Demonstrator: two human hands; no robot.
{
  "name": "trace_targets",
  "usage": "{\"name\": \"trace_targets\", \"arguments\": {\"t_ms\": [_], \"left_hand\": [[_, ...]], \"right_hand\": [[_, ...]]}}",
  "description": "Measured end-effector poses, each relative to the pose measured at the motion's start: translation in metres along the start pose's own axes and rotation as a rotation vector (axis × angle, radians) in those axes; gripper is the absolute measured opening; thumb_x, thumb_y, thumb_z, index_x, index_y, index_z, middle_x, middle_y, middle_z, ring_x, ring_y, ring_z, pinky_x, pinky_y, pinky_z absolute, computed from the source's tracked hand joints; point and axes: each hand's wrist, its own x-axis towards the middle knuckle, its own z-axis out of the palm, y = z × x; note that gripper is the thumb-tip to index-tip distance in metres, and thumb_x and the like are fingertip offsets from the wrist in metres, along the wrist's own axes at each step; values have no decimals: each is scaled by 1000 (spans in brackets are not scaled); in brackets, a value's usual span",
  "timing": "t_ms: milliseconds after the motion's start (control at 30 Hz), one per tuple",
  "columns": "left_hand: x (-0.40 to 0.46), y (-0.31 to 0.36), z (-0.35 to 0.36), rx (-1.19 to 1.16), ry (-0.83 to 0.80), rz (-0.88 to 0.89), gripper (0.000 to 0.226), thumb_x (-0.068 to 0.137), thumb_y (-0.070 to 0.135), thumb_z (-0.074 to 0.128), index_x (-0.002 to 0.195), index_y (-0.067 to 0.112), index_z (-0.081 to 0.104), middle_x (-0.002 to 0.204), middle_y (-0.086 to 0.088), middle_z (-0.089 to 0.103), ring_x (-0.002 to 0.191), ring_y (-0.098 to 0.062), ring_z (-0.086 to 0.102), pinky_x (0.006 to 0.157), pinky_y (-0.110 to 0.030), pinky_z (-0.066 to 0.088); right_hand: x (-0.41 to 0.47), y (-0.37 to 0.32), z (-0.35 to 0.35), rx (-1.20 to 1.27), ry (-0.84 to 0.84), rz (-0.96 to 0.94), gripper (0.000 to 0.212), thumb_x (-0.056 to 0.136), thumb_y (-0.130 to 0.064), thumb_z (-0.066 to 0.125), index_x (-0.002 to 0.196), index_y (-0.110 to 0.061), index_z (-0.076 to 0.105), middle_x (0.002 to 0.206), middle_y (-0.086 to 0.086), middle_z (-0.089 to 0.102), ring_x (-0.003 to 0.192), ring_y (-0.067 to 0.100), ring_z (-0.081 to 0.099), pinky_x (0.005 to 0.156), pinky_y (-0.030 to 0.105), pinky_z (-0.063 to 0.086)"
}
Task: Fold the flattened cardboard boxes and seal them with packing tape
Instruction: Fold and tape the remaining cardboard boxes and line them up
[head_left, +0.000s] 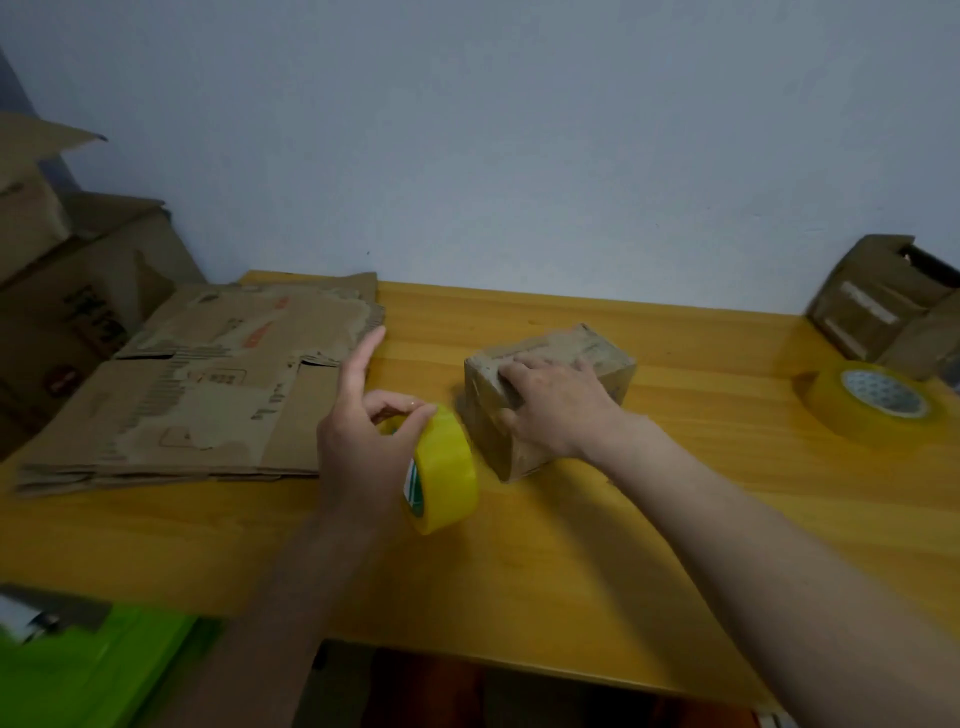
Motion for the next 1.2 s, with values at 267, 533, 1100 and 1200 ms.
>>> {"name": "trace_targets", "arguments": {"t_ms": [267, 533, 1100, 1200], "left_hand": [[-17, 15, 5, -142, -96, -21, 92, 73, 7, 82, 142, 40, 32, 71, 5, 73, 71, -4, 69, 70, -11, 51], [-42, 32, 22, -338, -194, -78, 98, 73, 3, 79, 147, 37, 25, 77, 0, 74, 77, -11, 72, 72, -19, 55], [-30, 43, 31, 84, -550, 64, 20, 76, 13, 80, 92, 20, 72, 89, 4, 66, 73, -1, 62, 67, -13, 51], [-34, 44, 35, 161, -481, 204, 9, 77, 11, 79, 74, 14, 71, 82, 2, 67, 70, -5, 63, 62, -14, 51]], "right_hand": [[-25, 46, 8, 241, 67, -231, 74, 83, 13, 45, 142, -31, 40, 154, -9, 30, 146, 13, 14, 118, 38, 4], [-81, 8, 8, 1123, 132, -154, 20, 88, -4, 64, 108, -5, 68, 104, 5, 69, 98, 12, 64, 88, 27, 53], [-106, 18, 44, 881, 575, -133, 7, 85, -10, 67, 86, -10, 74, 97, -3, 64, 94, 3, 59, 78, 15, 48], [-109, 20, 43, 800, 601, -132, 14, 88, -17, 61, 94, -13, 74, 100, -3, 65, 95, 1, 59, 80, 13, 47]]}}
